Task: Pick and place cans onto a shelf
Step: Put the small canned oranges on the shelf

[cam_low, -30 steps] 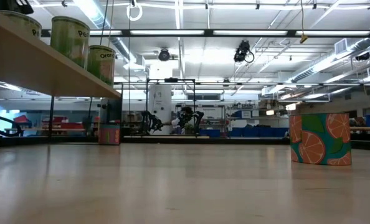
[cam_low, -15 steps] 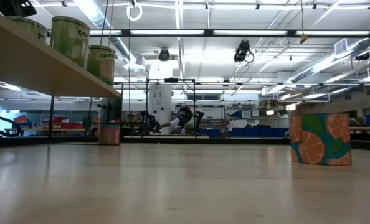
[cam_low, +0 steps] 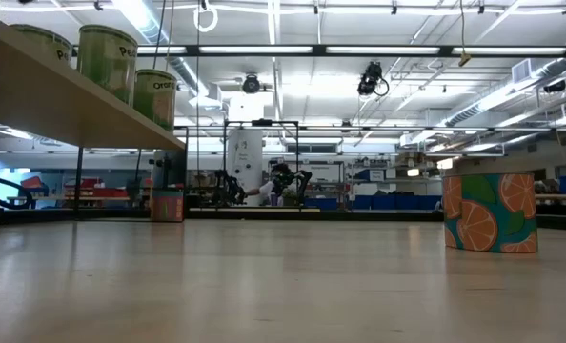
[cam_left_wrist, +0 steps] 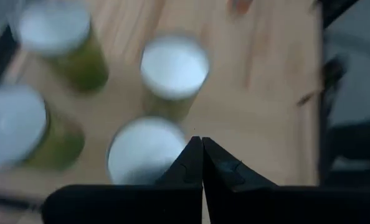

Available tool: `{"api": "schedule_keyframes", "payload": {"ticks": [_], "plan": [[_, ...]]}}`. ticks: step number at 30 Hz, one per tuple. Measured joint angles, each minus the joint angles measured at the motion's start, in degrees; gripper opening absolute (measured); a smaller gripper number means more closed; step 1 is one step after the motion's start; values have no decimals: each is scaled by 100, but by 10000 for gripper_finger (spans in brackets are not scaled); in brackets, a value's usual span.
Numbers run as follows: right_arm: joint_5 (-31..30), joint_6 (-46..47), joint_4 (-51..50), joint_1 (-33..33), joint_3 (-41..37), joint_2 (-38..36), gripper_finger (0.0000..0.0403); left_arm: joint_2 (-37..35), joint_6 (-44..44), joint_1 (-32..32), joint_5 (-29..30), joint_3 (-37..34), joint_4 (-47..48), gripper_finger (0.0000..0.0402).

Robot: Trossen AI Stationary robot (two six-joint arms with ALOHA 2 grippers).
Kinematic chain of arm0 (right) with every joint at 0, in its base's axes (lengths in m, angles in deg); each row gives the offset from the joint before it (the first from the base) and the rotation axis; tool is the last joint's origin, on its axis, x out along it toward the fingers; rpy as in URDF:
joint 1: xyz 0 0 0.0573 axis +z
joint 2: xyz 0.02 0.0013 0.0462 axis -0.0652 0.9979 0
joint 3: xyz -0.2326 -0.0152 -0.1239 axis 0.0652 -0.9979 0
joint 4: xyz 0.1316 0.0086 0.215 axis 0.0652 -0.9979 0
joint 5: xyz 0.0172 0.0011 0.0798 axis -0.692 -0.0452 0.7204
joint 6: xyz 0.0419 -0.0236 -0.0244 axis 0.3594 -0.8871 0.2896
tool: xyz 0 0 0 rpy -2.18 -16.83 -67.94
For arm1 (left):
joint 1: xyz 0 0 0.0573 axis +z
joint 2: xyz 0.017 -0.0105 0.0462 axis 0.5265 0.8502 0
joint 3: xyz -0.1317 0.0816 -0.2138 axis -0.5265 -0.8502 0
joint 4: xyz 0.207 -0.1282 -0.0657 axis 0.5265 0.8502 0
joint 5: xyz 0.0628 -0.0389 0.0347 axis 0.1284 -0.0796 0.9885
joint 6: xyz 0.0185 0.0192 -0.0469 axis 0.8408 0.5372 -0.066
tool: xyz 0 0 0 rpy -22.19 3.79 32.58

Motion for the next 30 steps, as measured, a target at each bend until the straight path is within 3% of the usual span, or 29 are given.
{"api": "schedule_keyframes", "payload": {"ticks": [7, 12, 15, 21, 30], "plan": [[538, 594, -2457, -242, 0, -2, 367, -86, -156, 2, -45, 466, -2027, 7], [457, 545, -4018, -98, -5, -2, 365, 26, -342, 2, -799, 248, -3229, 14], [478, 477, -4394, 51, -162, -11, 365, 244, -453, -10, -1326, -3, -3824, 9], [827, 138, -4680, 375, -939, -103, 365, 937, -418, -439, -1345, -162, -4710, 5], [1102, -261, -4001, 762, -2767, -909, 365, 2226, -297, -1152, -583, -168, -5657, 5]]}}
